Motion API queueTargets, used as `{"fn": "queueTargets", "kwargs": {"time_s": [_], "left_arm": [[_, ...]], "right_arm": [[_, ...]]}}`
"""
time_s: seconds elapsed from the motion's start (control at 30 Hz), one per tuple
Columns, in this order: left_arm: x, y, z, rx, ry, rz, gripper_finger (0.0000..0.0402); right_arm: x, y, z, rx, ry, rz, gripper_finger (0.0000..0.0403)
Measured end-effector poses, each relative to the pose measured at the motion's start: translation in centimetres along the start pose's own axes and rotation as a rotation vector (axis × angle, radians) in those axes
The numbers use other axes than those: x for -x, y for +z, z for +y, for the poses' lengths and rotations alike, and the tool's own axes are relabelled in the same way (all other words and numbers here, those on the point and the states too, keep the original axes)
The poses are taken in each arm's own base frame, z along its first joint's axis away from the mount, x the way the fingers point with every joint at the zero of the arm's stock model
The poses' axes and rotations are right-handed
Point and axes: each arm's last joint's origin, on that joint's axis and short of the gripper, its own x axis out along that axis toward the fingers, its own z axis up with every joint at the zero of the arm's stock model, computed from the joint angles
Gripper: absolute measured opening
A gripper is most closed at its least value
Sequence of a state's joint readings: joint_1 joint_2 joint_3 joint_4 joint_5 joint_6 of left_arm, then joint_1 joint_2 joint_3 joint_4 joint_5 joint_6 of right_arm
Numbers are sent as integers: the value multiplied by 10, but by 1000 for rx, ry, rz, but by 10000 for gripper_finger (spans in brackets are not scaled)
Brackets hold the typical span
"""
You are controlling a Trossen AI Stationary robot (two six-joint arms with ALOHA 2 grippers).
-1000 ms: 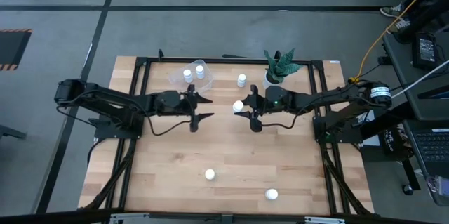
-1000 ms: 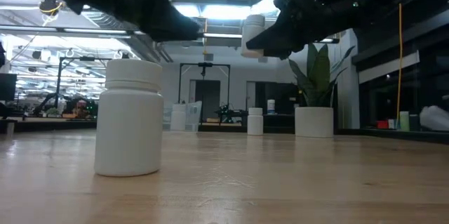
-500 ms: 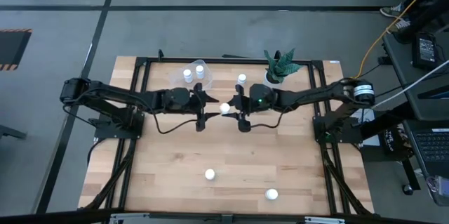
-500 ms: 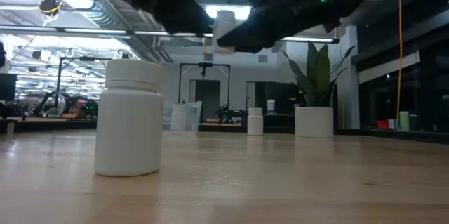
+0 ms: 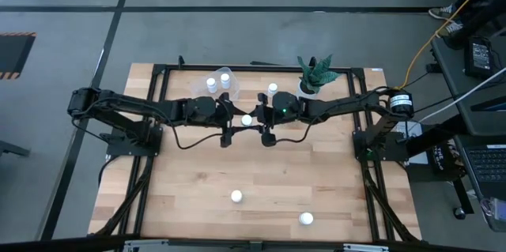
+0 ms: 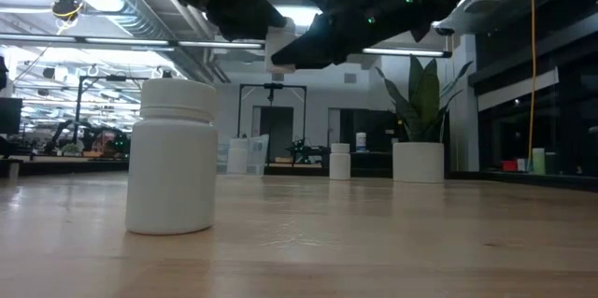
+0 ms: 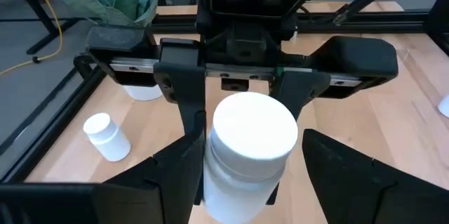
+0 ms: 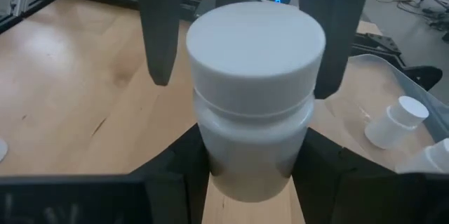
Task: Pick and place pill bottles into a basket
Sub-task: Put the white pill bottle into the transparent container
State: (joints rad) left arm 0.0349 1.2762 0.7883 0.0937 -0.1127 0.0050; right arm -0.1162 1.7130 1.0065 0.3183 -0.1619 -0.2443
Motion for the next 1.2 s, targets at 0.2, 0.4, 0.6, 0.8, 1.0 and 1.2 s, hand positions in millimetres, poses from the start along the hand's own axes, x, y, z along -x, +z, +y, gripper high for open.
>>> {"fn": "queueTargets", "kwargs": {"time_s": [0.2,0.4,0.6,0.8,1.0,1.2], "left_arm": [[0,-2,1,0,9,16,235],[-1,-5,9,35,39,50,235],[3,11,13,19,44,85,235],[4,14,14,17,37,95,235],[-1,11,14,21,17,110,235],[-5,11,15,9,23,97,235]], "right_arm": [[0,-2,-1,-8,5,18,154],[1,-3,-4,-16,-3,17,154],[1,-3,-7,-31,-10,15,154],[2,-3,-9,-32,-13,13,154],[2,-3,-9,-34,-15,9,150],[2,-3,-9,-37,-14,12,150]]}}
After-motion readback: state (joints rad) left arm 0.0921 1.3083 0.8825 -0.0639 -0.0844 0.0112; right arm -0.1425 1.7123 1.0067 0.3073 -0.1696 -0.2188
